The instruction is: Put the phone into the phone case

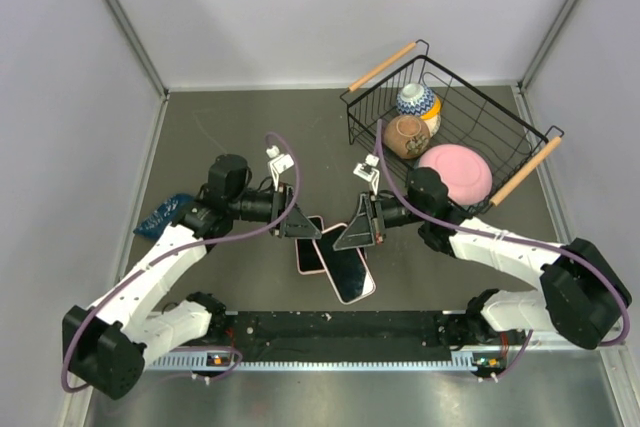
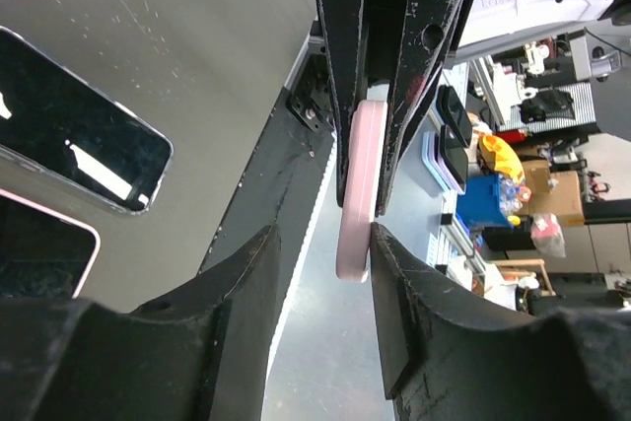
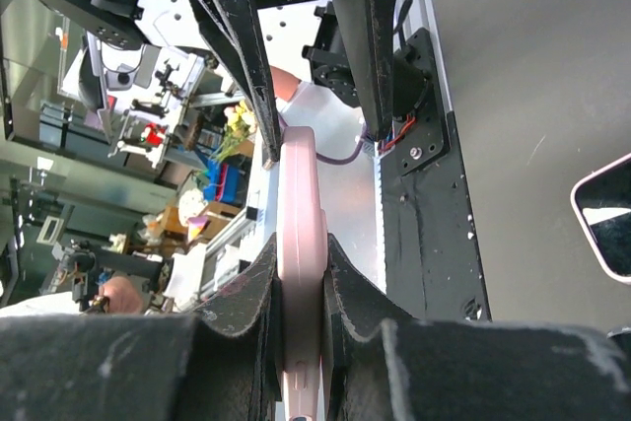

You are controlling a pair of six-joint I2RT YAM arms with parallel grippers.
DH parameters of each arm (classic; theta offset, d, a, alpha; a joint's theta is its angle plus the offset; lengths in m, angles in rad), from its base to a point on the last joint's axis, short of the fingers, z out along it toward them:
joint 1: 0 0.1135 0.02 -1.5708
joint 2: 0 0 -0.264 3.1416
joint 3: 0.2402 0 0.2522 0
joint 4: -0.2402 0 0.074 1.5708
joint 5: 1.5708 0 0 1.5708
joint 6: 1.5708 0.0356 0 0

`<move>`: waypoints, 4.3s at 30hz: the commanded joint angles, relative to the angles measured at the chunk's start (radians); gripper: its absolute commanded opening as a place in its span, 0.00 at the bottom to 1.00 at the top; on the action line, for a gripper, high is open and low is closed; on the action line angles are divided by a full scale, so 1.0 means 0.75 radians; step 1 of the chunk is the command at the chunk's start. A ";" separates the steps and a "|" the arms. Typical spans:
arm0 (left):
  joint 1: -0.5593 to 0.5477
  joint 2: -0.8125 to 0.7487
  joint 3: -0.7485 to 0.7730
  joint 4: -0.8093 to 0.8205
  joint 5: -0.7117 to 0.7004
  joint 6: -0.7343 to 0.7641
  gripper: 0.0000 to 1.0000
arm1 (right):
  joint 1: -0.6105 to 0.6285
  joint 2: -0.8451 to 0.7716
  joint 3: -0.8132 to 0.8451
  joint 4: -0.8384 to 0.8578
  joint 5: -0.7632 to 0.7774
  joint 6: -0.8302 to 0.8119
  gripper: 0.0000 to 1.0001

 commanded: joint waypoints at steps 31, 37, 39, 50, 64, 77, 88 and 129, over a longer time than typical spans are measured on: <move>0.461 -0.242 -0.154 -0.086 -0.337 -0.285 0.00 | -0.045 -0.339 0.223 -0.442 0.459 -0.097 0.99; 0.574 -0.408 -0.323 -0.095 -0.829 -0.497 0.00 | -0.047 -0.472 0.237 -0.608 0.576 -0.130 0.99; 0.583 -0.413 -0.391 0.017 -0.931 -0.577 0.00 | -0.047 -0.495 0.233 -0.641 0.596 -0.130 0.99; 0.587 -0.570 -0.626 0.228 -1.645 -0.735 0.00 | -0.045 -0.585 0.168 -0.700 0.615 -0.148 0.99; 0.589 -0.813 -0.720 -0.137 -1.435 -0.759 0.21 | -0.060 -0.569 0.182 -0.737 0.613 -0.195 0.99; 0.572 -1.028 -0.810 -0.401 -1.071 -0.919 0.42 | -0.066 -0.565 0.182 -0.727 0.602 -0.177 0.99; 0.572 -0.897 -0.665 -0.533 -1.072 -0.786 0.51 | -0.068 -0.540 0.168 -0.725 0.600 -0.185 0.99; 0.556 0.388 -0.254 -0.263 -1.107 -0.186 0.00 | -0.088 -0.671 0.192 -0.872 0.664 -0.273 0.99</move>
